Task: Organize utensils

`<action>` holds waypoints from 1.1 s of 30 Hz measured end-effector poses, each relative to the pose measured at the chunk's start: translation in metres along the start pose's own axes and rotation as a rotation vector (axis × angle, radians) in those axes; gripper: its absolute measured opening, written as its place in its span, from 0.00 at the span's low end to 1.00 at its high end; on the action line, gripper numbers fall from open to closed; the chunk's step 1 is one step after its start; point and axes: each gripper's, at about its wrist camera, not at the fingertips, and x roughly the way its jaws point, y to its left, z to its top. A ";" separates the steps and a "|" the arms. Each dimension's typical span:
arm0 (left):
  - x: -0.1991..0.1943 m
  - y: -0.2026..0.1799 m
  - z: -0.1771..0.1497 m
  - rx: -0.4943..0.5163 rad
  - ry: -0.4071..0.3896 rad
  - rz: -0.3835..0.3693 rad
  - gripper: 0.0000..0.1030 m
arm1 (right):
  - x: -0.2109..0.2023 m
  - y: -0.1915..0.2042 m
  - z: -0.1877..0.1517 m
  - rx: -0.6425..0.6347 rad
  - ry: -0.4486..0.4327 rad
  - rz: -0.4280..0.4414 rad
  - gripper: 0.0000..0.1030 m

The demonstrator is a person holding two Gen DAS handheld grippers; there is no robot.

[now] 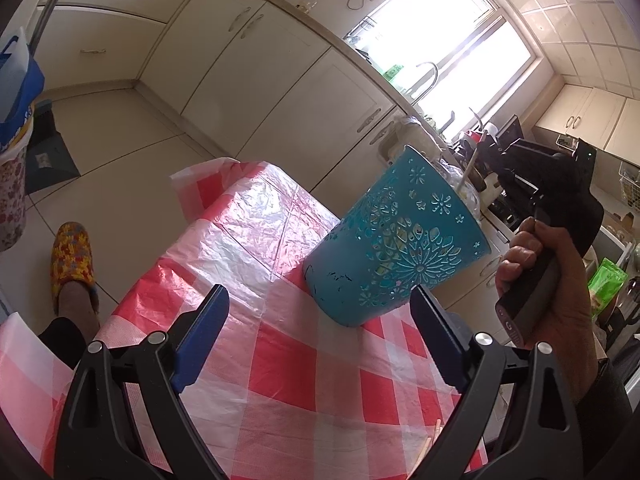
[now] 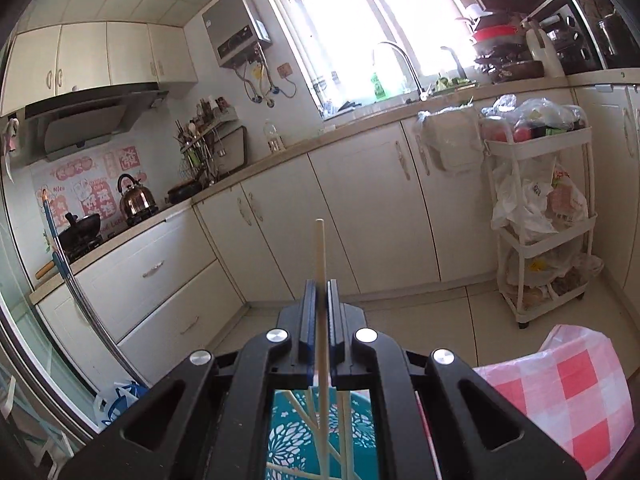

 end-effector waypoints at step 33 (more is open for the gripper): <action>-0.014 -0.048 -0.045 0.188 0.330 0.006 0.86 | -0.147 -0.087 -0.214 0.138 0.548 -0.180 0.45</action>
